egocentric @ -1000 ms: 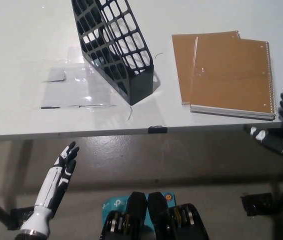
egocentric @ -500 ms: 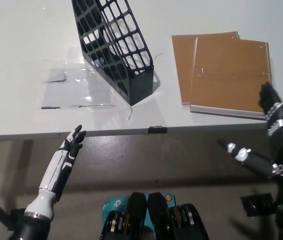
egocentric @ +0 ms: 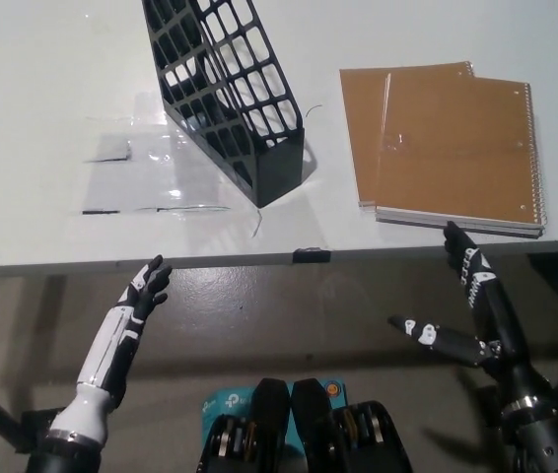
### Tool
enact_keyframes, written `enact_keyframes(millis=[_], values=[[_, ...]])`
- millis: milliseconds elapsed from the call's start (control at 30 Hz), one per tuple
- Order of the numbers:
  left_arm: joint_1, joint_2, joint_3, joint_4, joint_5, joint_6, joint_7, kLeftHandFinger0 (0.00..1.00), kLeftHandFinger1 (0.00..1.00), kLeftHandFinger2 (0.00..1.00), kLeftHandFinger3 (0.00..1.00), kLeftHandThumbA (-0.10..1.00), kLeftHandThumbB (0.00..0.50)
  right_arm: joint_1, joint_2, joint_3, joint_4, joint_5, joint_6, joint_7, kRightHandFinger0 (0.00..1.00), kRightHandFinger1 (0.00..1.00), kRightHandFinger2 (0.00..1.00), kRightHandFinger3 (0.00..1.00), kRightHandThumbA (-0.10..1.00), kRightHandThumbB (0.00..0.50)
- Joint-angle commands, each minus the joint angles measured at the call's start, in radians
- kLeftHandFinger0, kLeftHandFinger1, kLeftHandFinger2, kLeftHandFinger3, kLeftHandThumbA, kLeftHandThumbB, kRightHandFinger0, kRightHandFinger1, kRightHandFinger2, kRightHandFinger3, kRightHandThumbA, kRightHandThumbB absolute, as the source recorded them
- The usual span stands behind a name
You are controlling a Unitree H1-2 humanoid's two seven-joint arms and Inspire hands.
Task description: Use the right hand to pick up a book from the book holder on the left side and put it on another book on the right side
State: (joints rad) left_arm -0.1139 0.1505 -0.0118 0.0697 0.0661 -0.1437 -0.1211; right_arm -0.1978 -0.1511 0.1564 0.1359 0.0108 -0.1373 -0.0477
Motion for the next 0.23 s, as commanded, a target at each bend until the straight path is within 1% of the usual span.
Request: enact_keyframes(millis=[0,33,67,133,200], values=[[0.011,-0.008,0.015,-0.043,-0.039,-0.043,0.009,1.00,1.00,1.00,1.00,1.00,0.095,-0.026,0.006,-0.018,0.022,0.008,-0.070,0.043,1.00,1.00,1.00,1.00,1.00,0.218],[0.013,-0.009,0.018,-0.047,-0.039,-0.039,0.009,1.00,1.00,1.00,1.00,1.00,0.085,-0.023,0.008,-0.020,0.021,0.008,-0.070,0.046,1.00,1.00,1.00,1.00,1.00,0.213],[0.016,-0.008,0.018,-0.053,-0.034,-0.034,0.010,1.00,1.00,1.00,1.00,1.00,0.084,-0.019,0.009,-0.023,0.013,0.011,-0.065,0.050,1.00,1.00,1.00,1.00,1.00,0.218],[0.010,-0.003,0.017,-0.043,-0.024,-0.046,0.009,1.00,1.00,1.00,1.00,1.00,0.058,-0.016,0.009,-0.029,-0.005,0.010,-0.054,0.053,1.00,1.00,1.00,1.00,1.00,0.230],[0.009,-0.003,0.018,-0.049,-0.023,-0.034,0.011,1.00,1.00,1.00,1.00,1.00,0.057,-0.017,0.010,-0.034,-0.007,0.007,-0.055,0.058,1.00,1.00,1.00,1.00,1.00,0.230]])
